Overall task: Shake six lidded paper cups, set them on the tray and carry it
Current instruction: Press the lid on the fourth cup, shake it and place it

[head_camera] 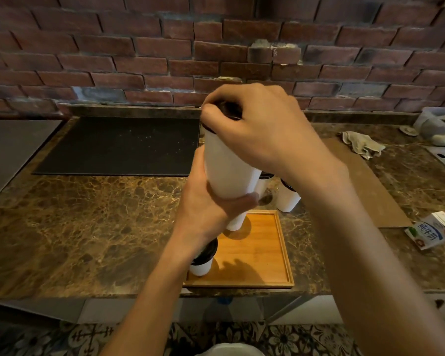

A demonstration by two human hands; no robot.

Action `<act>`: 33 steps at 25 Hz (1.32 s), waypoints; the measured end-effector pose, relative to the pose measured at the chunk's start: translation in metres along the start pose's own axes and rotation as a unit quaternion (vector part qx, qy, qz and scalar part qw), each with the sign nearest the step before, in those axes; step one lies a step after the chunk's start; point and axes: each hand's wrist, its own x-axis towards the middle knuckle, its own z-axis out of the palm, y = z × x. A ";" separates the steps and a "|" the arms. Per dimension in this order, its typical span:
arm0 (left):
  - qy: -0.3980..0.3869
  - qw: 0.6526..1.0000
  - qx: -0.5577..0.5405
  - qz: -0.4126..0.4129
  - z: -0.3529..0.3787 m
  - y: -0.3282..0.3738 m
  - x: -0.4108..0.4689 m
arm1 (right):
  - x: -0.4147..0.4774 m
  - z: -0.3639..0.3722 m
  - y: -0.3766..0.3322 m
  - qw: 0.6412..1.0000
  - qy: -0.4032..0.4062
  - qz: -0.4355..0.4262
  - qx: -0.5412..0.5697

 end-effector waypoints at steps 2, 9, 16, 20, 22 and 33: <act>-0.079 0.994 -0.066 -0.027 -0.012 -0.003 0.005 | 0.001 -0.015 0.005 0.992 -0.050 -0.086 0.077; -0.263 0.945 -0.194 -0.018 -0.029 -0.002 0.005 | -0.010 -0.030 0.001 0.957 -0.067 -0.120 0.255; -0.039 0.990 -0.133 -0.007 -0.008 -0.007 -0.002 | -0.003 -0.016 -0.009 0.990 -0.015 -0.084 0.115; -0.265 0.933 -0.244 0.000 -0.030 -0.012 0.007 | 0.006 -0.026 0.008 0.910 -0.187 -0.203 0.310; -0.252 0.931 -0.264 -0.024 -0.027 -0.011 0.006 | 0.006 -0.026 0.006 0.924 -0.157 -0.173 0.302; -0.092 0.990 -0.103 -0.020 -0.046 -0.004 -0.038 | 0.011 -0.029 -0.005 0.927 -0.188 -0.225 0.233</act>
